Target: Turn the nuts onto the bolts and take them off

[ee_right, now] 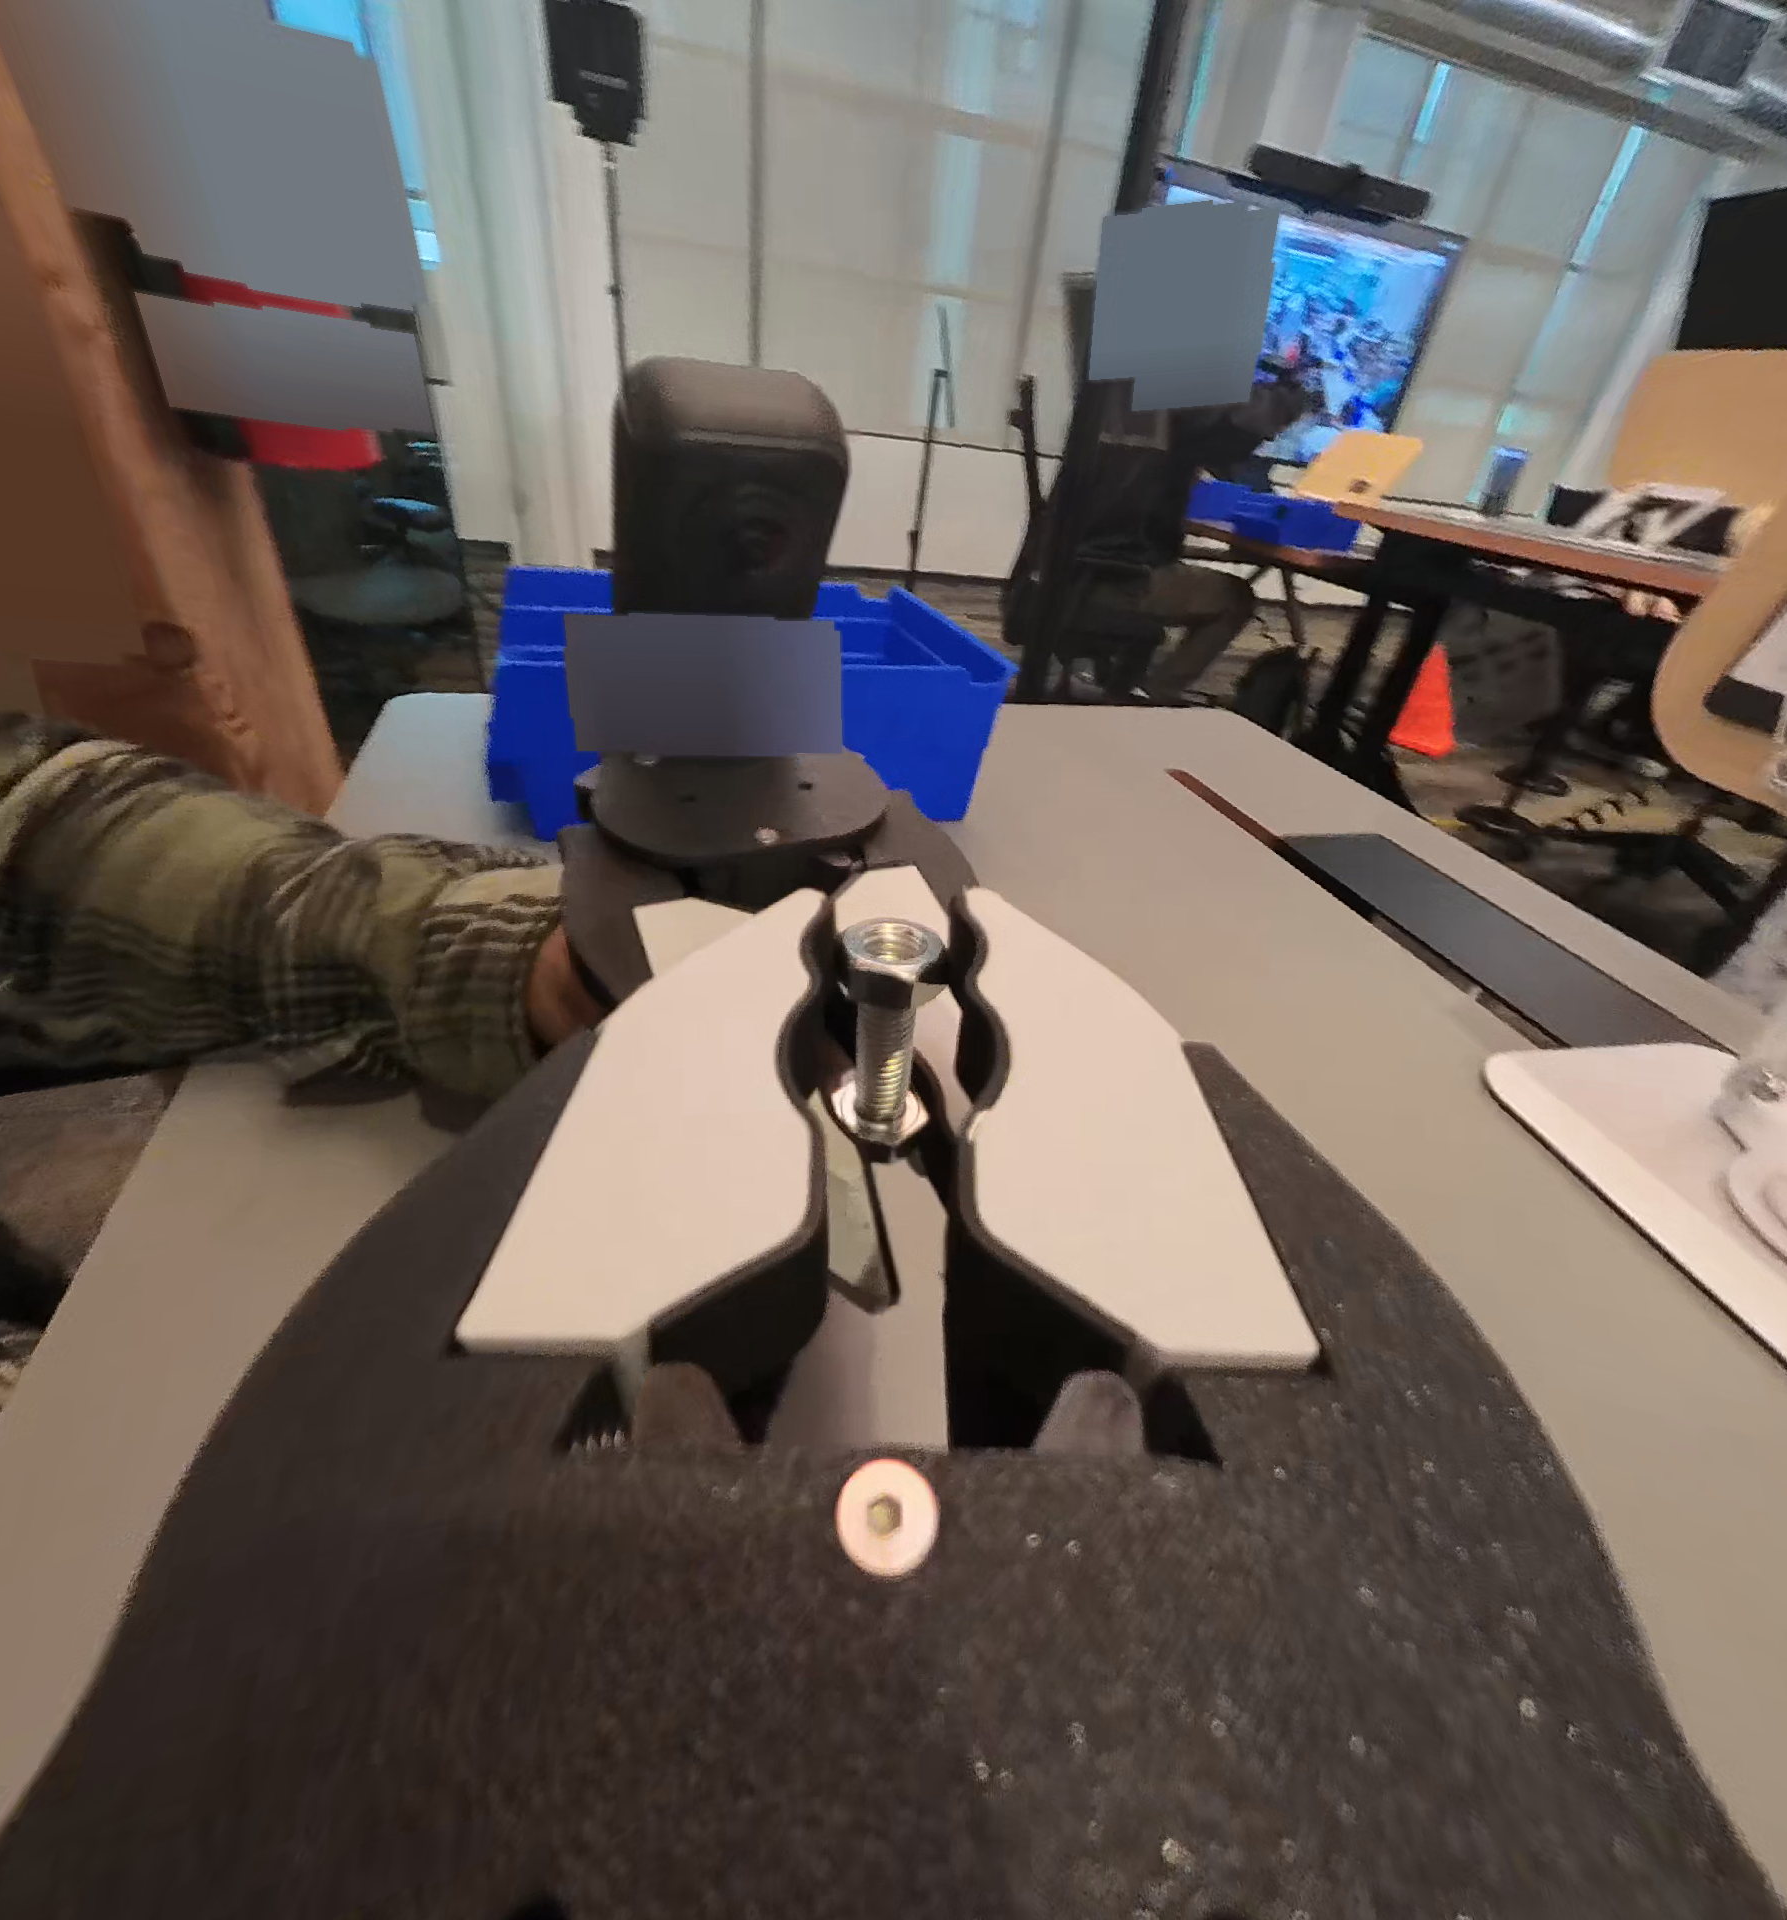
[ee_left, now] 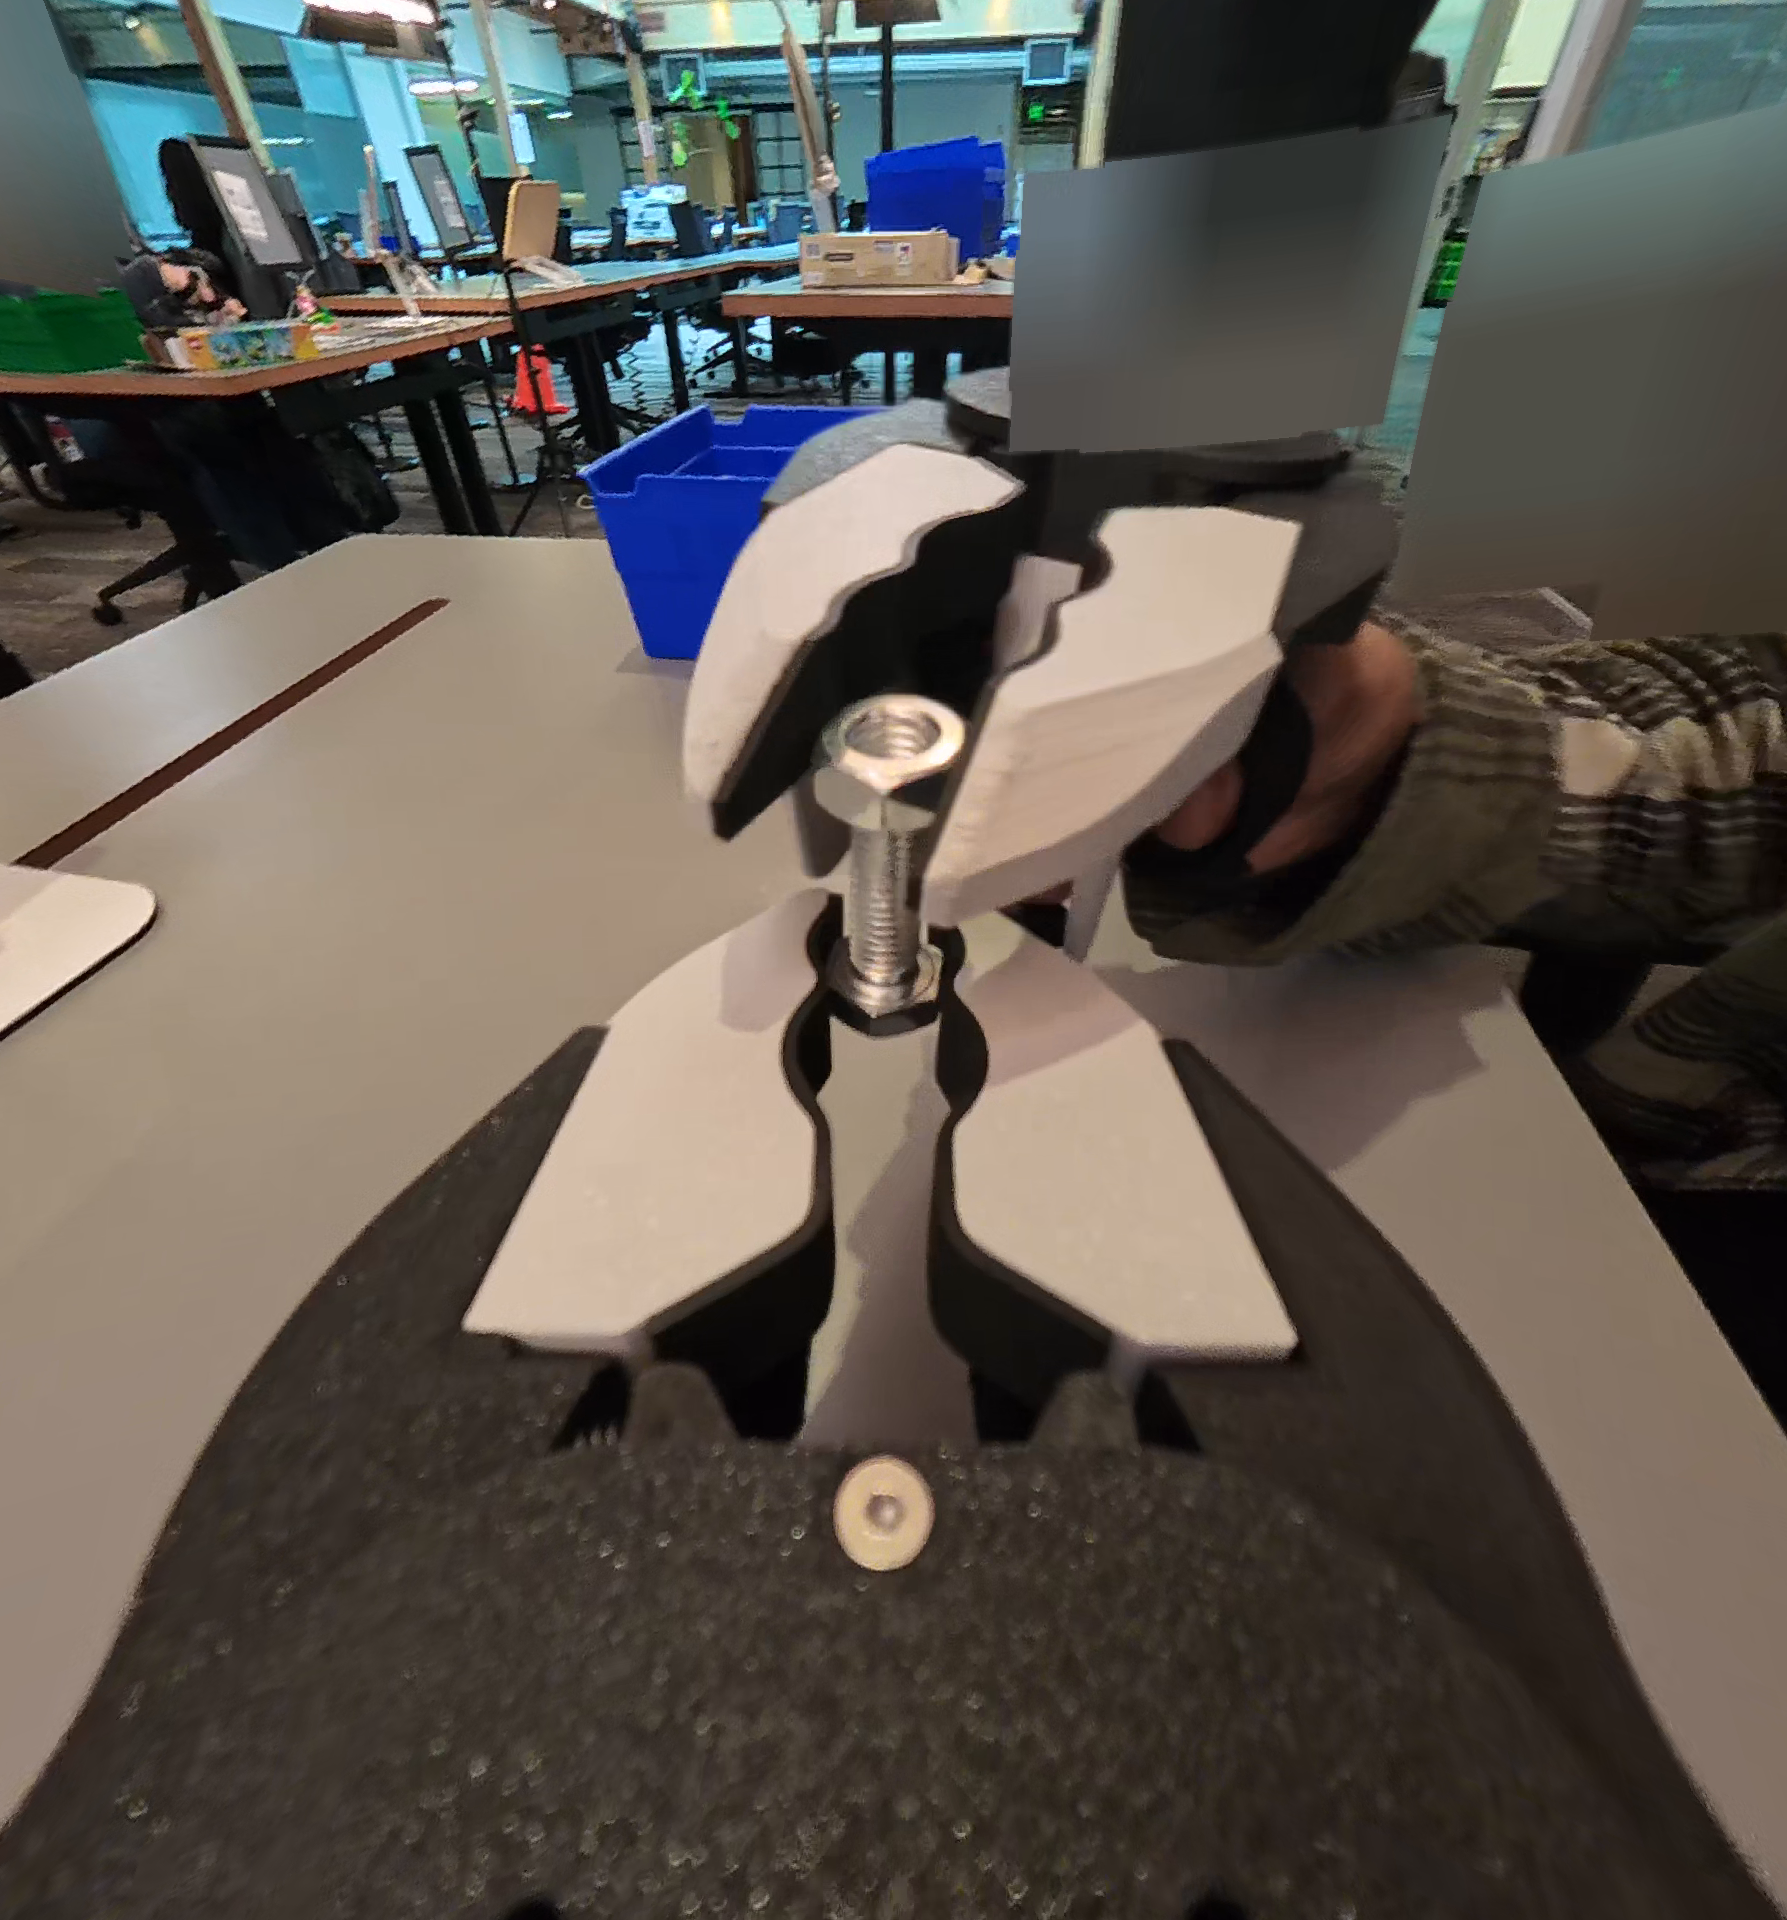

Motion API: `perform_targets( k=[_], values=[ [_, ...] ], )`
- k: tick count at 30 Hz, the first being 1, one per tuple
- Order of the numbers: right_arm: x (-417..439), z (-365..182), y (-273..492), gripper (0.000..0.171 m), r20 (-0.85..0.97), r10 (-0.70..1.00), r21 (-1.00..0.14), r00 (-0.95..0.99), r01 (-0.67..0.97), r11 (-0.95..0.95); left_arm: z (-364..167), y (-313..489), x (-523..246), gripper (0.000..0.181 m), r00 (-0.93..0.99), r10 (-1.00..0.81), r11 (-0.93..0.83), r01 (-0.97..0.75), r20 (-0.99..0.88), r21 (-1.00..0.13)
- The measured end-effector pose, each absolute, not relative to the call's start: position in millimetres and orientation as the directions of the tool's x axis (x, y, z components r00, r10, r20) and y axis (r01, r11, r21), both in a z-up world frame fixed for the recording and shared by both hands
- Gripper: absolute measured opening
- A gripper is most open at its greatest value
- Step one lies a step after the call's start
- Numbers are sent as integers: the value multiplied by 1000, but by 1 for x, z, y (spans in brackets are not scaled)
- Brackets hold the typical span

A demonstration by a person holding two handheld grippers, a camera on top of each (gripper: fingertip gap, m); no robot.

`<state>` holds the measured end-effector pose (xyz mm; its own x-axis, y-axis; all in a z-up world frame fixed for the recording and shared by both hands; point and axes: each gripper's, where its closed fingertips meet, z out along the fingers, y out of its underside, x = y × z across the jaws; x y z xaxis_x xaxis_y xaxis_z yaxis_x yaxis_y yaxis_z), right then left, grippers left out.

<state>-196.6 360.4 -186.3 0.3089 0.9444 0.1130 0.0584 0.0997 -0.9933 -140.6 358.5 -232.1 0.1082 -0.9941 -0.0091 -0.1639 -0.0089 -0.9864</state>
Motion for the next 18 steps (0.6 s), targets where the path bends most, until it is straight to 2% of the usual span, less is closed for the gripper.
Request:
perform_targets(
  k=[6,10,18],
  values=[
    [-191,-180,340,20,141,989,-989,50,-33,143,-227,341,-137,15,10,-999,33,-135,-34,-990],
    [-189,-180,332,20,177,983,-981,-54,-84,173,-226,335,-135,14,-22,-999,45,-125,-42,-991],
    [-186,-188,325,20,168,968,-986,-185,-38,164,-234,329,-134,15,-84,-996,31,-159,-18,-987]
  ],
)
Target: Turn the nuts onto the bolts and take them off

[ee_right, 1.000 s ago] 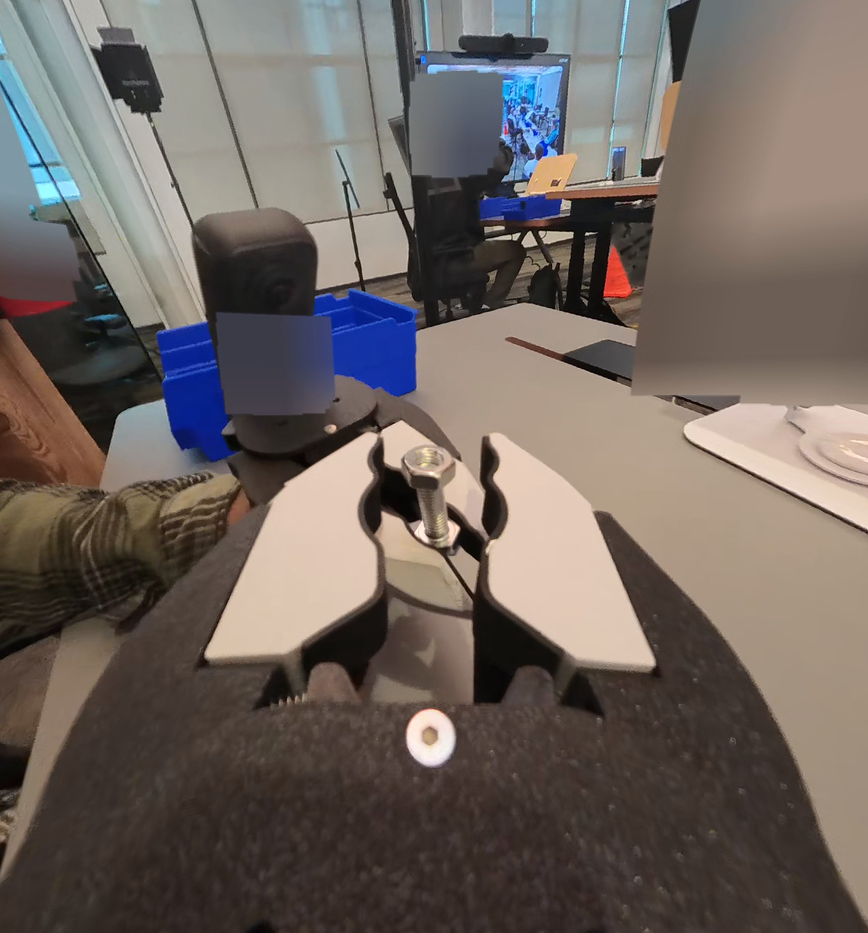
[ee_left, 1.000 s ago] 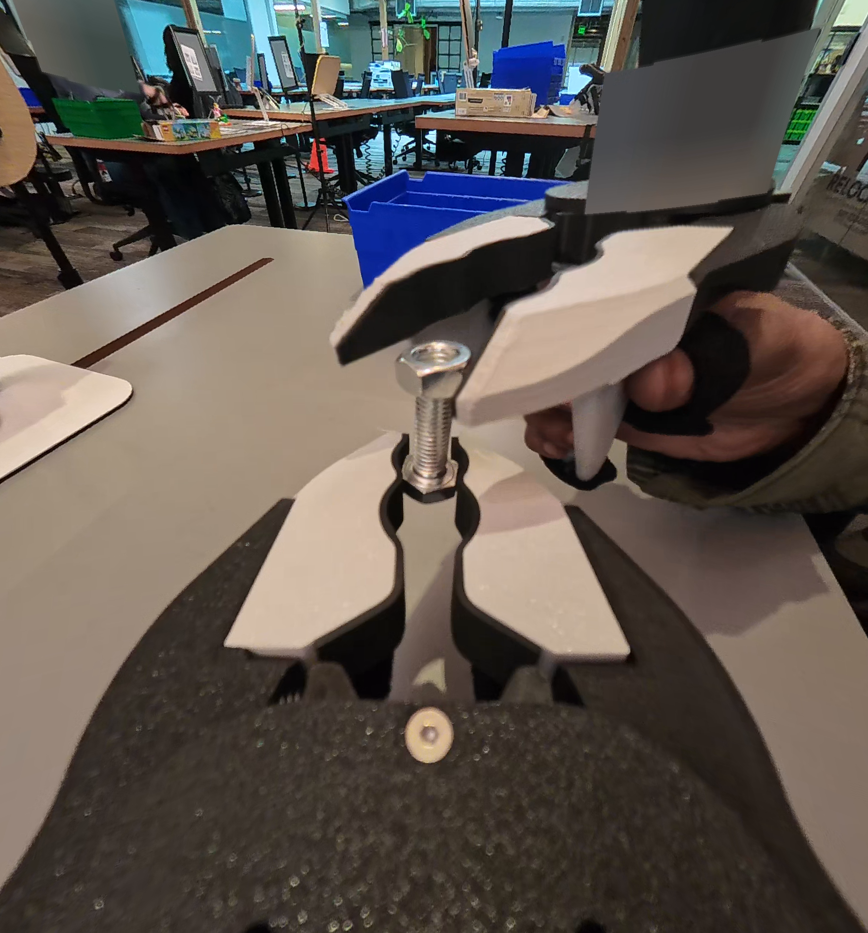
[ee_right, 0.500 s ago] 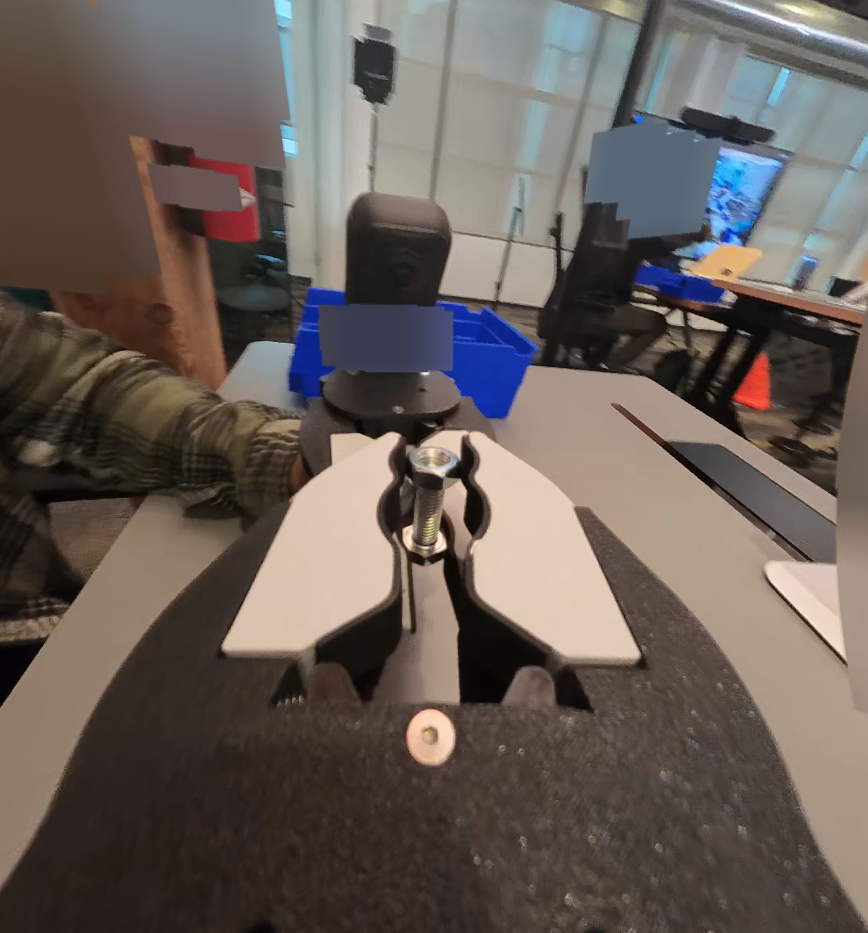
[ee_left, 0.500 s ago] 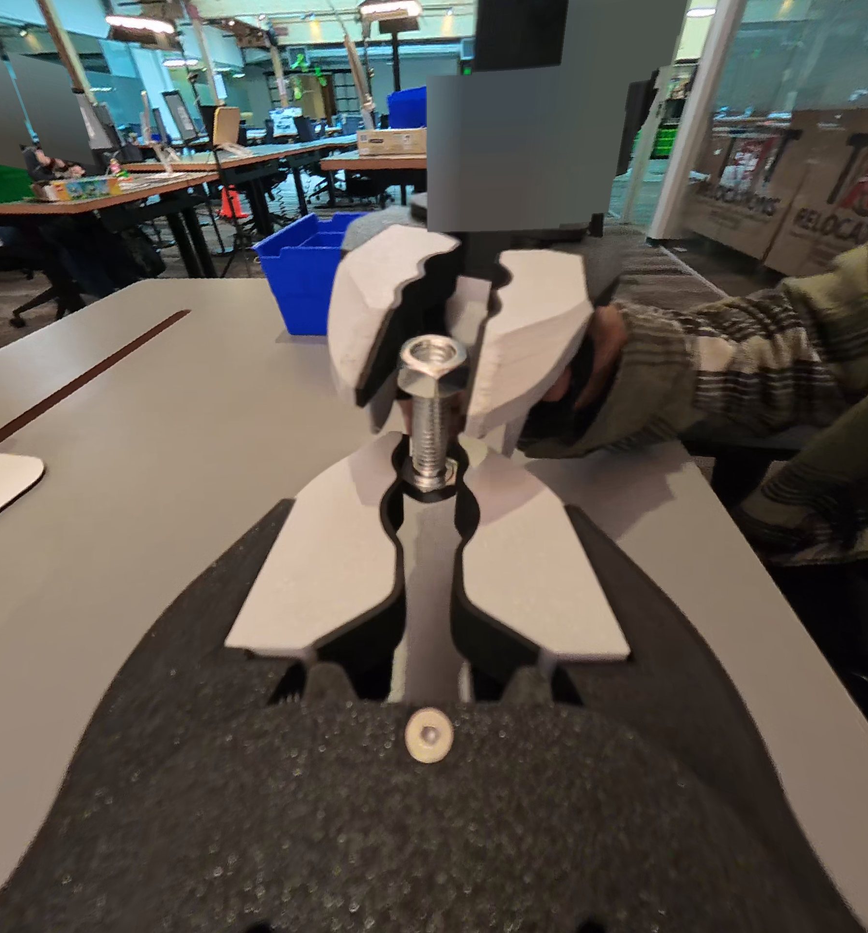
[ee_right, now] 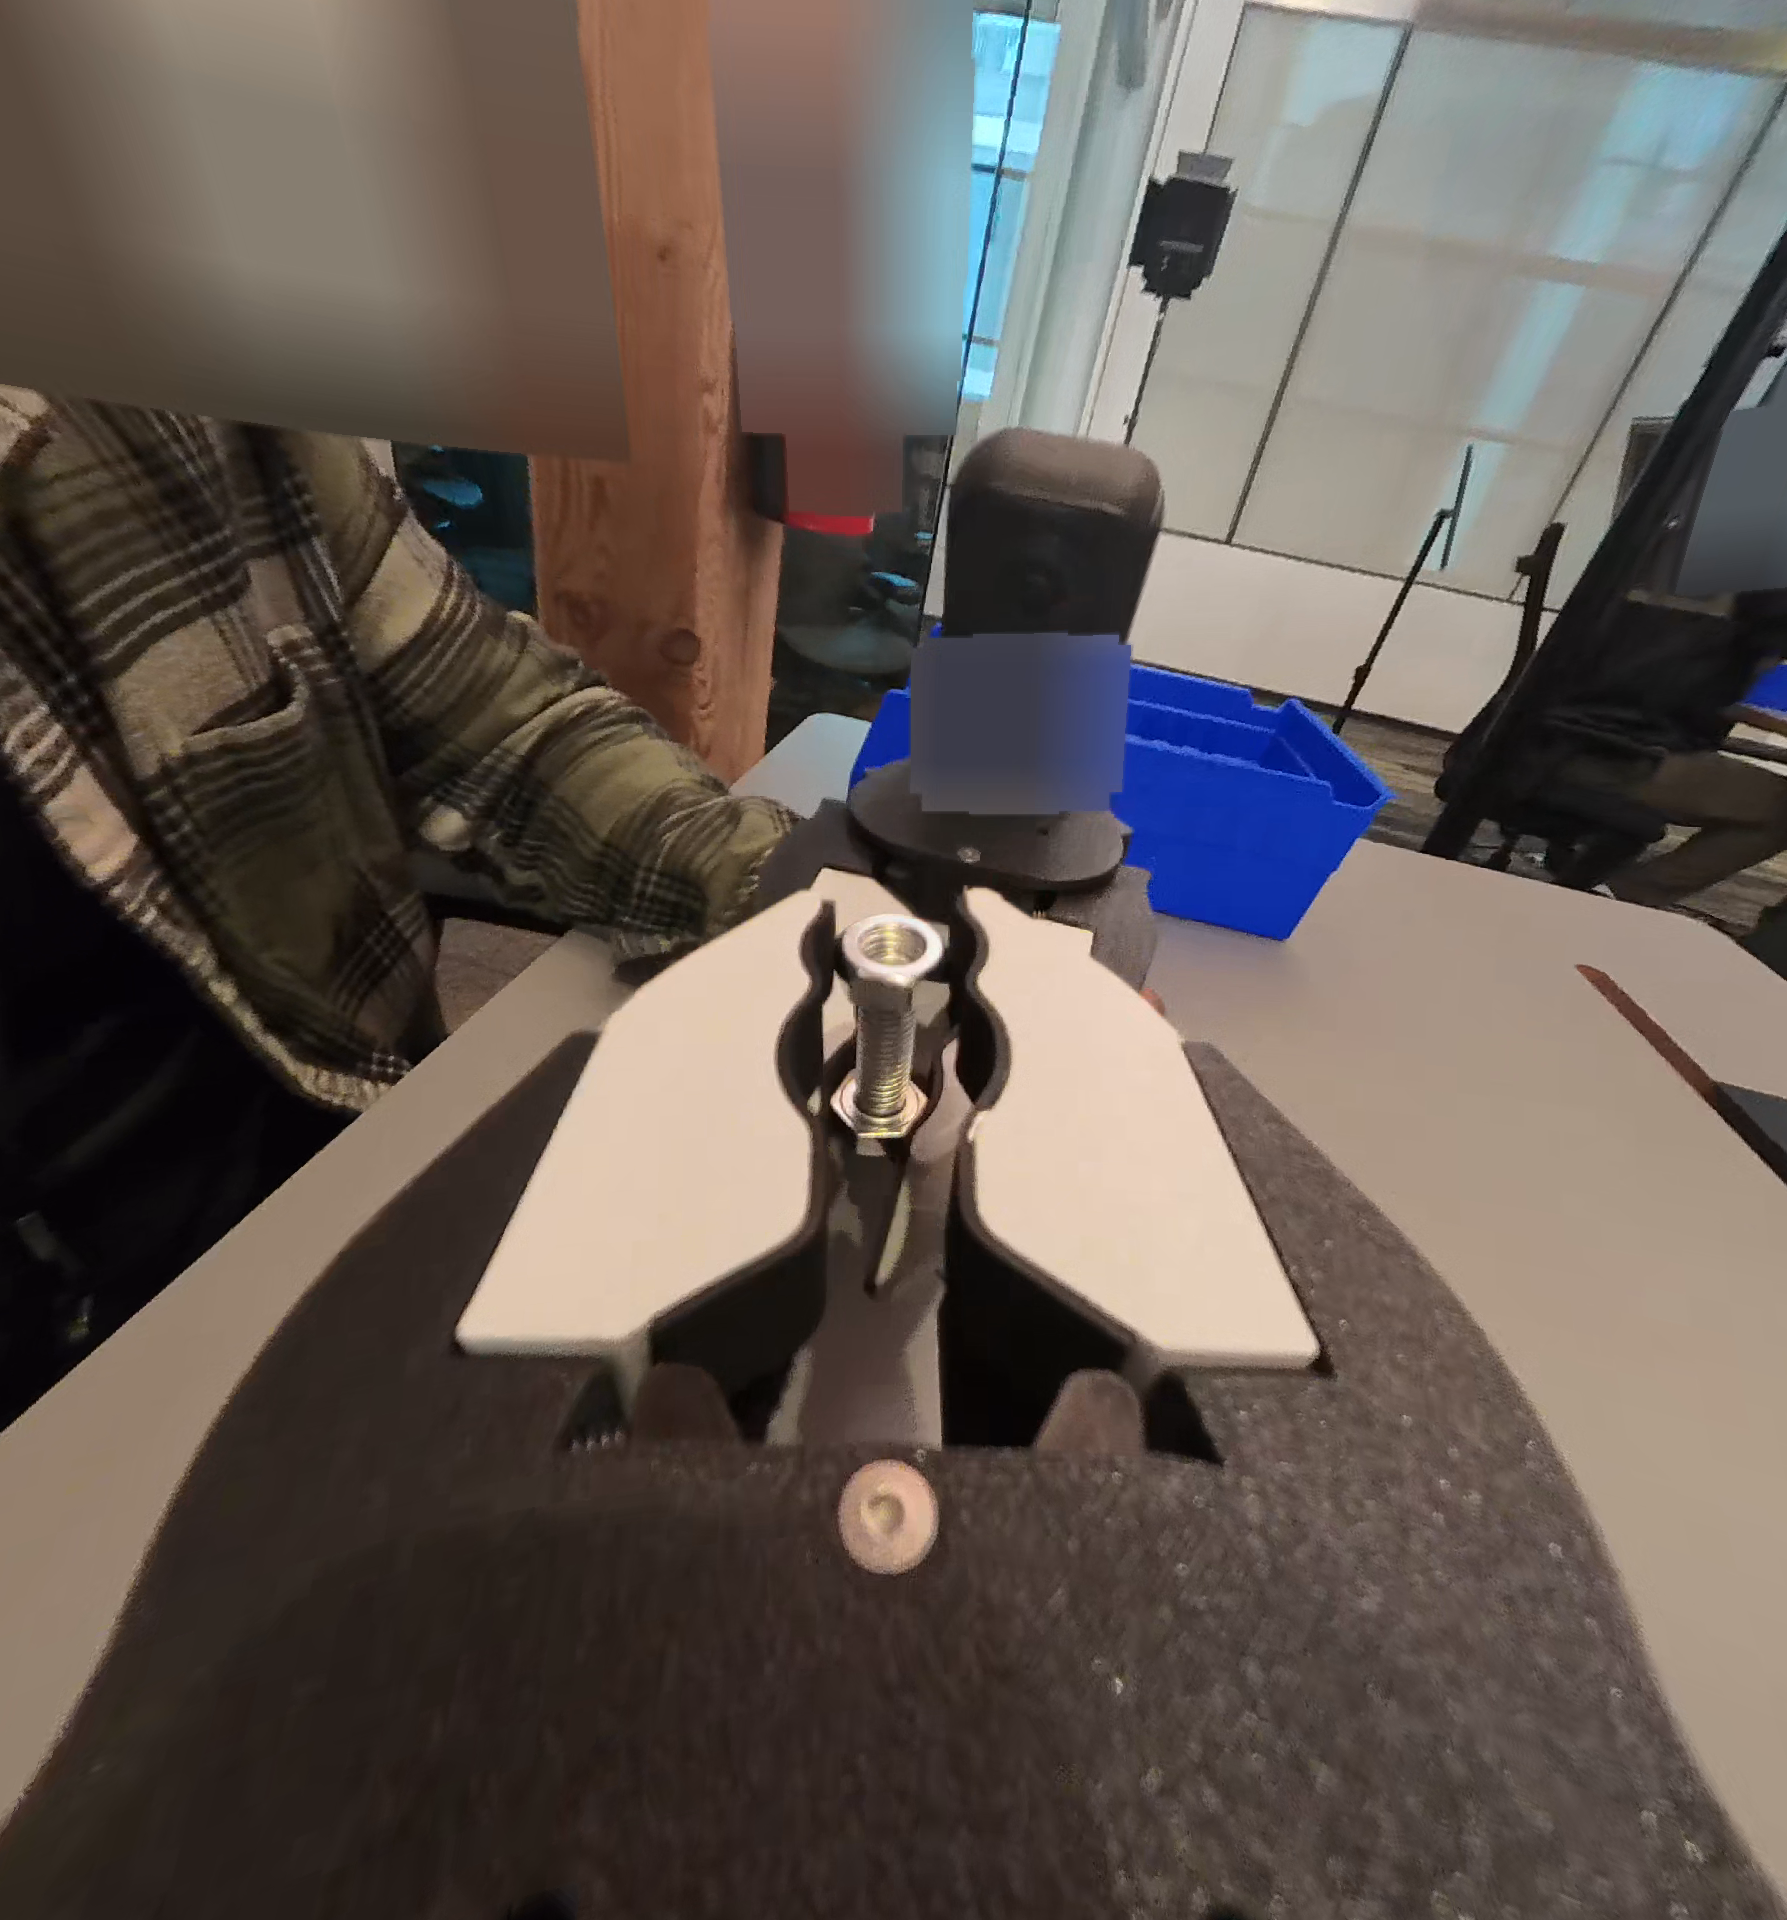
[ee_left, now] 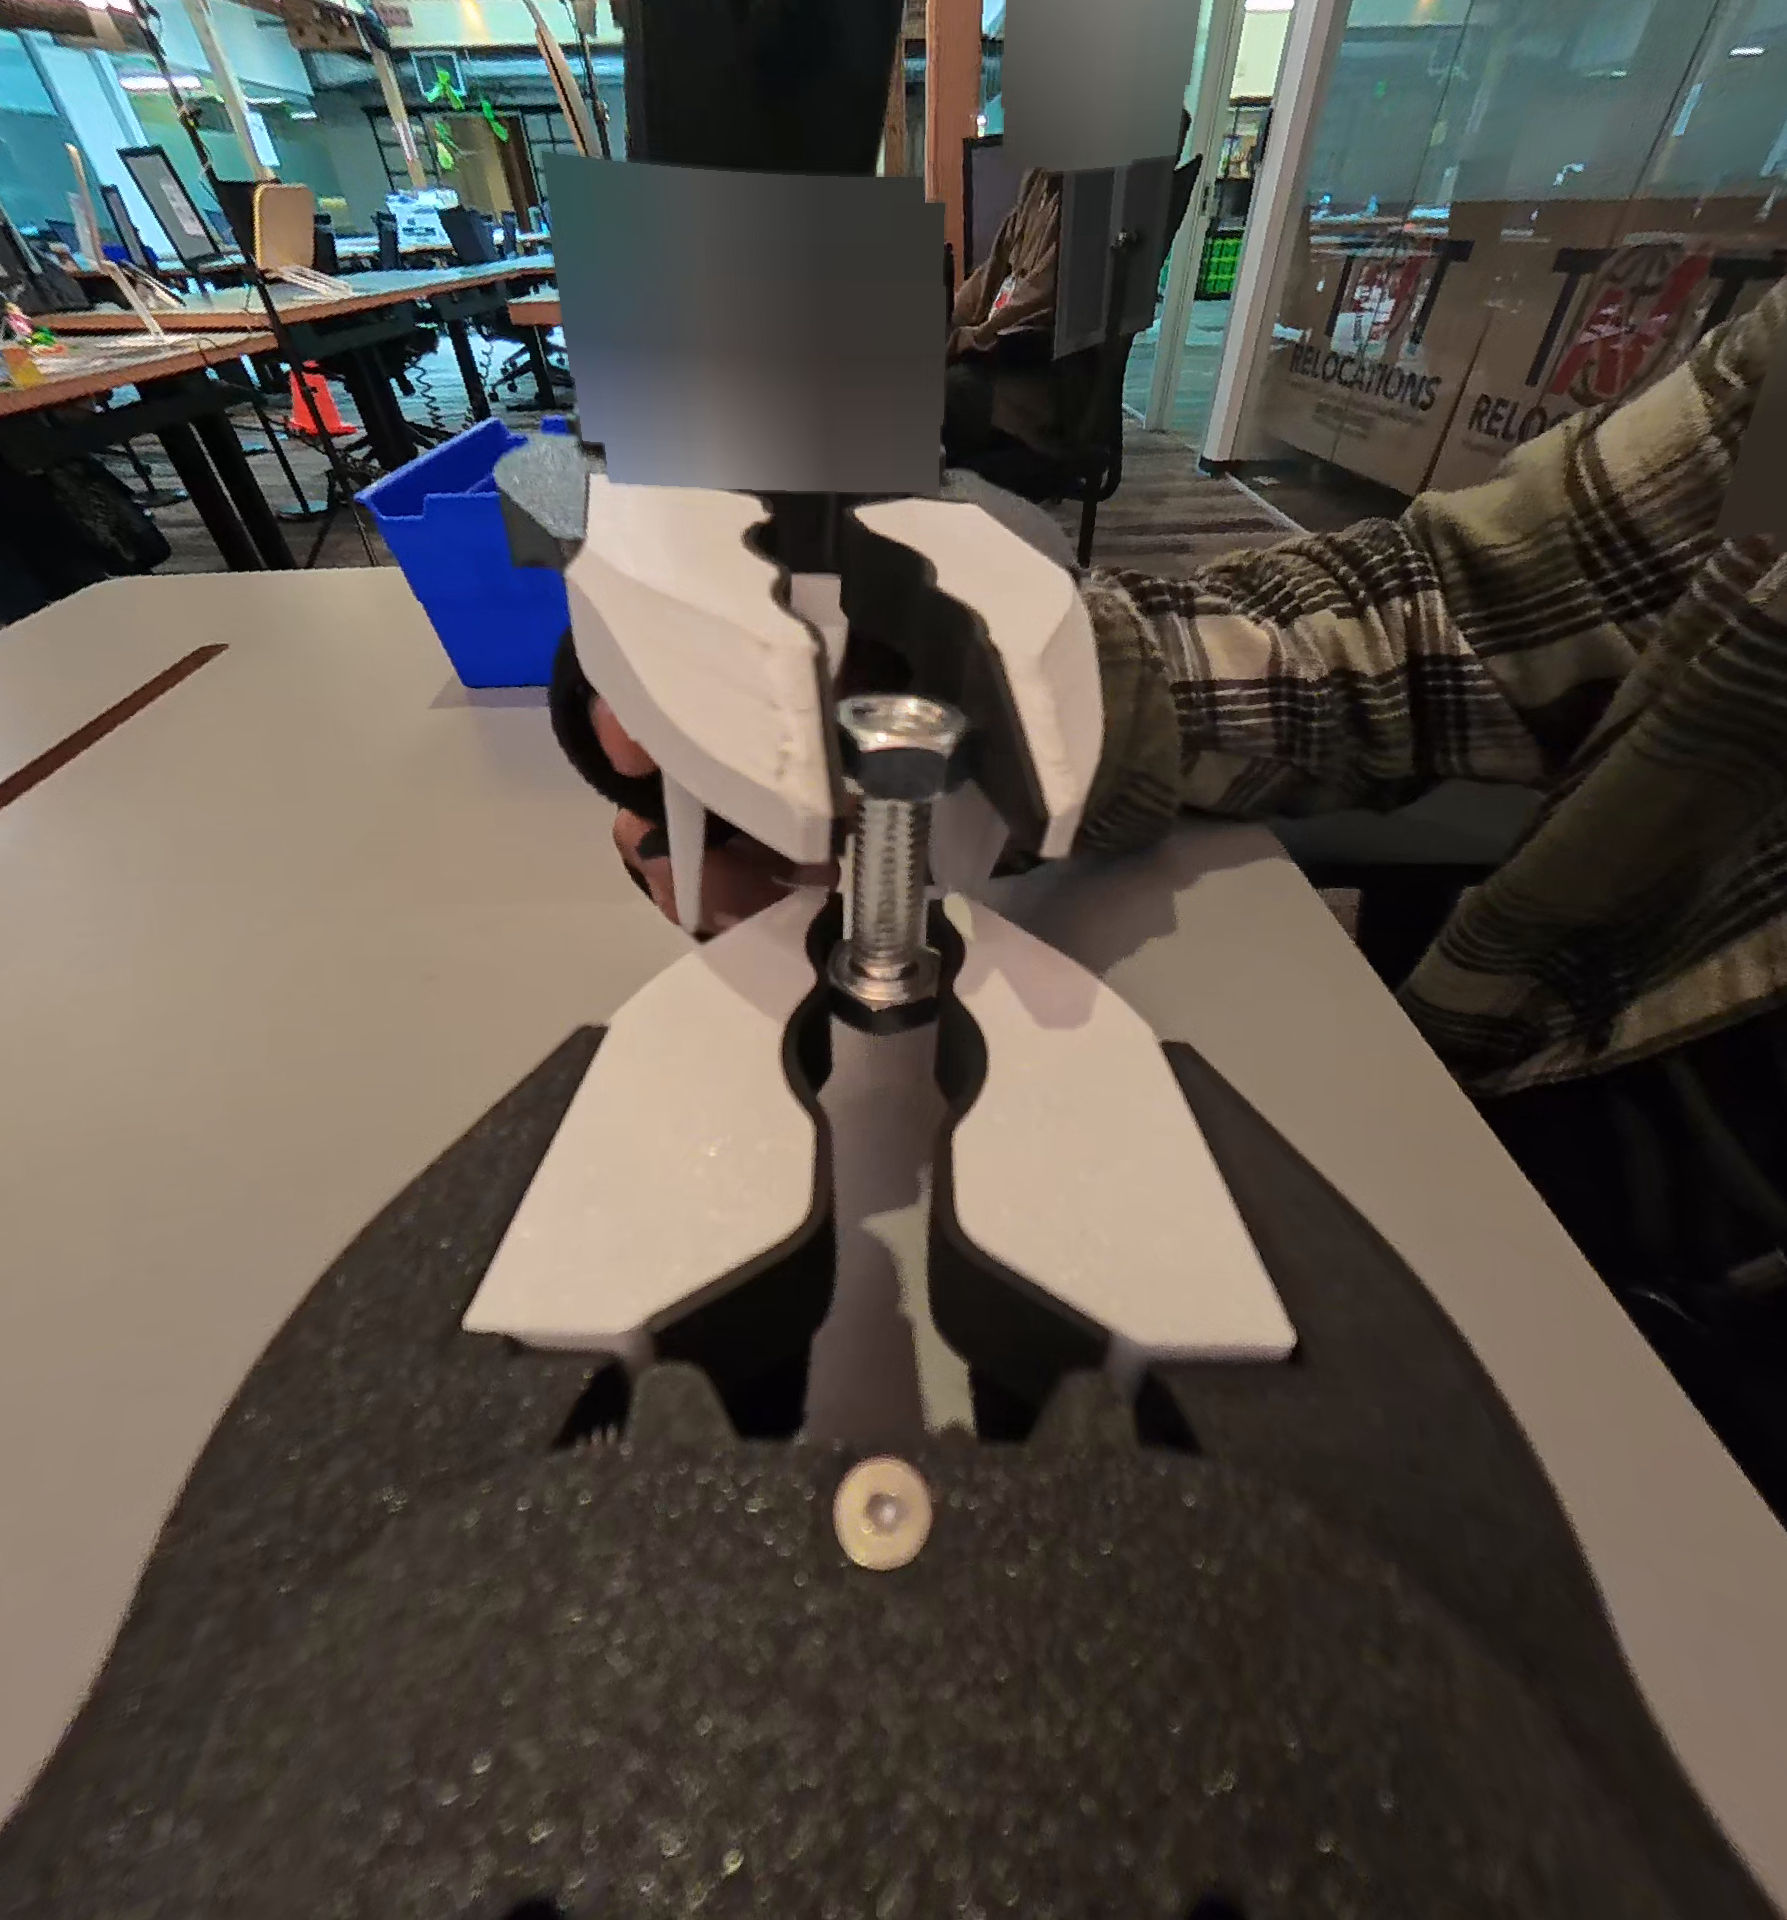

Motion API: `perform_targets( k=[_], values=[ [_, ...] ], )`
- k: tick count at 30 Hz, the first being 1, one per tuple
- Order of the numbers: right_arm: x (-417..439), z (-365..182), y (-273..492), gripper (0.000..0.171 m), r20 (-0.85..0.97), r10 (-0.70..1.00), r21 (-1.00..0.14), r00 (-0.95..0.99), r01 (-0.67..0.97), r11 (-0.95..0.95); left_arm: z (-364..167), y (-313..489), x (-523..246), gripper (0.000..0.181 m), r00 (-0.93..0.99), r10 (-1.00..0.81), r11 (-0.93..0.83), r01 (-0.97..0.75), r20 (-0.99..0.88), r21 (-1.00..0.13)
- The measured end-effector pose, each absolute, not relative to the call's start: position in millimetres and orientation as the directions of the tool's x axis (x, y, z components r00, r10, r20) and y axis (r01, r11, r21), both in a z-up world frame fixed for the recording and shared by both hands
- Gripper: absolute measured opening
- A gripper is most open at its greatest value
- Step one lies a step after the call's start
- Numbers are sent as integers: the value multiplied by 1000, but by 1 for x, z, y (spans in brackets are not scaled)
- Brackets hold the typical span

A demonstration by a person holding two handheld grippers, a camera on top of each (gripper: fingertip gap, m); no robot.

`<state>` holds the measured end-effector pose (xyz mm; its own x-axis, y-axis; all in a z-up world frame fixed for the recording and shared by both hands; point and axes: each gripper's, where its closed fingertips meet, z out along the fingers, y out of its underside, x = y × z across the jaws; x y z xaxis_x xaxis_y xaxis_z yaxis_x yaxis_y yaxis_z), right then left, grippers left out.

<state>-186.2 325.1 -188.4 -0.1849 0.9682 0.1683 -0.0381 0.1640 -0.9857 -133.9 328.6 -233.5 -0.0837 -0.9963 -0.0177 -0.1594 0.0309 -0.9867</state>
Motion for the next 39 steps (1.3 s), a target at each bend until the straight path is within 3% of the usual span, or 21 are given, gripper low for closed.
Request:
perform_targets(
  k=[13,23,31,35,39],
  values=[
    [-189,-198,329,21,173,968,-982,-183,47,184,-236,333,-133,15,-61,-998,18,-170,-7,-985],
    [-189,-195,334,33,137,982,-986,-132,73,148,-236,334,-132,15,-56,-998,8,-169,1,-986],
    [-170,-178,352,63,74,969,-997,235,54,63,-234,345,-136,15,10,-1000,-20,-148,19,-989],
    [-157,-173,357,59,54,902,-999,428,24,48,-233,350,-136,15,42,-999,-29,-140,23,-990],
    [-159,-178,354,50,30,868,-999,495,29,18,-232,354,-137,15,69,-997,-36,-131,28,-991]
  ],
)
